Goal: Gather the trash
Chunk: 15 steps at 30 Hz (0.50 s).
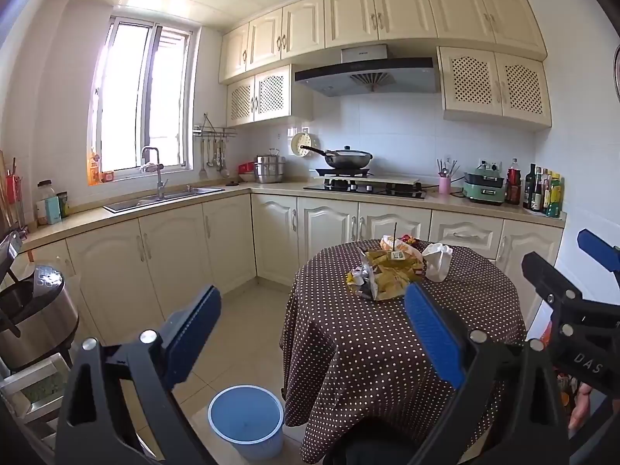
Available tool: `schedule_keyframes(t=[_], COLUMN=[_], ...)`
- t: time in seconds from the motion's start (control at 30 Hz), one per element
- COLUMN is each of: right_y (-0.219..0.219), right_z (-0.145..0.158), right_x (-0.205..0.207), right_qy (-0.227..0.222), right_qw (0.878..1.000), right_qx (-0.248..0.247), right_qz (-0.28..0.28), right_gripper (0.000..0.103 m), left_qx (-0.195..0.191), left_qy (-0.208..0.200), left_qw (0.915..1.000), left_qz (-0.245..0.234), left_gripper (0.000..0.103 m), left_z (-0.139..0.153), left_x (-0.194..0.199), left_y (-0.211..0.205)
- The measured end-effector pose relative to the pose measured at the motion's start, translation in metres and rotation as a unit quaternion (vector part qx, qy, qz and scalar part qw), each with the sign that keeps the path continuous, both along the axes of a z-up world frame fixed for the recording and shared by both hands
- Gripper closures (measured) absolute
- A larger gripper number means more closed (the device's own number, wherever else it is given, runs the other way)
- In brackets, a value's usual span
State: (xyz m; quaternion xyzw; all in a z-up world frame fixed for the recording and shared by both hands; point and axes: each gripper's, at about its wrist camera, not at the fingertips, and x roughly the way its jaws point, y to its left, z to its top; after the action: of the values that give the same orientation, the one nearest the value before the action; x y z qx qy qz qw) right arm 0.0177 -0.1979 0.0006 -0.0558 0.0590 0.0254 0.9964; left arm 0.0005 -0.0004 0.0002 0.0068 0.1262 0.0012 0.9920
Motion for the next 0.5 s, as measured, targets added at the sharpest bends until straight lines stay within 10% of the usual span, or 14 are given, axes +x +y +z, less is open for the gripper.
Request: schedule_keyframes(t=[0.5], right_y=[0.001], right_z=[0.005], right_x=[-0.001], right_qy=[0.007], right_qw=[1.000], right_qx=[0.000], right_qz=[0.000], right_gripper=[0.007], left_qx=[0.001], left_qy=[0.003], left_qw=[1.0000], left_qz=[-0.004], left_gripper=[0.009], left_z=[-0.021], left_x=[0.003], left_y=[-0.013])
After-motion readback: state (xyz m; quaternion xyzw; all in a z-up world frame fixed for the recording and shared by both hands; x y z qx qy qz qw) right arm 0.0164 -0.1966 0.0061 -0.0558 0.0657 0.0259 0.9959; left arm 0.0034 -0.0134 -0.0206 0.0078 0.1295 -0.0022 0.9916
